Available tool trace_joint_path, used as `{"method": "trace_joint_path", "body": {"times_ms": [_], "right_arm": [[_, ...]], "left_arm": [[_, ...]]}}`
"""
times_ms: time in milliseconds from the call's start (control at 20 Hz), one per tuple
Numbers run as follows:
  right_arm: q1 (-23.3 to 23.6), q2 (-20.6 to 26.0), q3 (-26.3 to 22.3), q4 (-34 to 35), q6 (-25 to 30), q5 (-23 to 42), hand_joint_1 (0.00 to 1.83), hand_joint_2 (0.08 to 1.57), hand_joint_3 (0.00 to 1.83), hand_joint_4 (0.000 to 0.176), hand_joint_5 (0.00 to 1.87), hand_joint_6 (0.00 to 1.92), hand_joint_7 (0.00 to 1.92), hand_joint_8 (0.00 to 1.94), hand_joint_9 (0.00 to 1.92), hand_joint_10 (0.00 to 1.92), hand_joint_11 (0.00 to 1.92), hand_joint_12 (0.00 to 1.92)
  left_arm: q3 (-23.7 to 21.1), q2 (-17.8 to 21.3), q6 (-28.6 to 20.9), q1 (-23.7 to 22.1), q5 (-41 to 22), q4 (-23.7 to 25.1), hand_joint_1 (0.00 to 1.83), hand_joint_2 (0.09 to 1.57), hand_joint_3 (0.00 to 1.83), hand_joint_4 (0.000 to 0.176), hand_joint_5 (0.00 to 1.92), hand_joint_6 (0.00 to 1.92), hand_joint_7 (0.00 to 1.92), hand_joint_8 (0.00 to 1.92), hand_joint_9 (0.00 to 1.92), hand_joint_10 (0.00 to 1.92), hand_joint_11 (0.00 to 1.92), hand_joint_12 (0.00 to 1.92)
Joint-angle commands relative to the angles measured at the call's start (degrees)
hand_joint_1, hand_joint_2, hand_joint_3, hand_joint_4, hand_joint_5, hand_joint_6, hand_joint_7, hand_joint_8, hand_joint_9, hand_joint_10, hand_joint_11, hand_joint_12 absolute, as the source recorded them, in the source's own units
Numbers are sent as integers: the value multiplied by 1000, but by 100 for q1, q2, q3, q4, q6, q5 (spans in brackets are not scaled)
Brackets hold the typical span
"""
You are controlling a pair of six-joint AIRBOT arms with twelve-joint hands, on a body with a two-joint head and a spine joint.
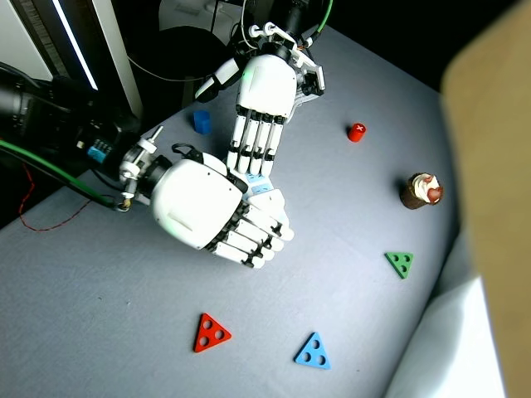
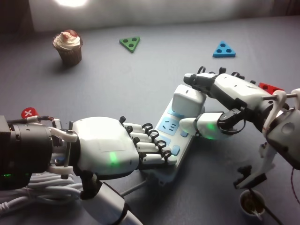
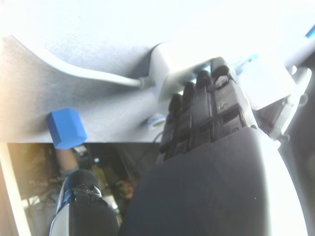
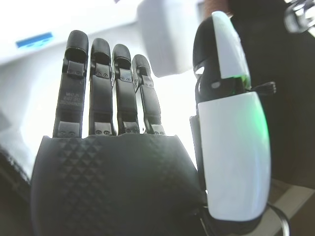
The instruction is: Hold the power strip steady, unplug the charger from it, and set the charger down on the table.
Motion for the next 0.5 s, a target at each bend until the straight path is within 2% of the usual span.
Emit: {"method": "trace_joint_path", "body": {"times_ms": [0,450], "right_arm": [[81,26,47,-294,68,421,977,1092,3,0,293,9,334,3,337,1,316,166],[81,-161,339,-189,132,487,991,1078,1,0,302,0,340,6,341,5,309,191]], "left_arm": [[3,-40,-90,14,-166,105,0,917,2,0,125,4,153,8,150,8,146,76],[6,-72,-120,5,-178,162,0,912,0,0,114,0,141,0,144,0,144,70]]}}
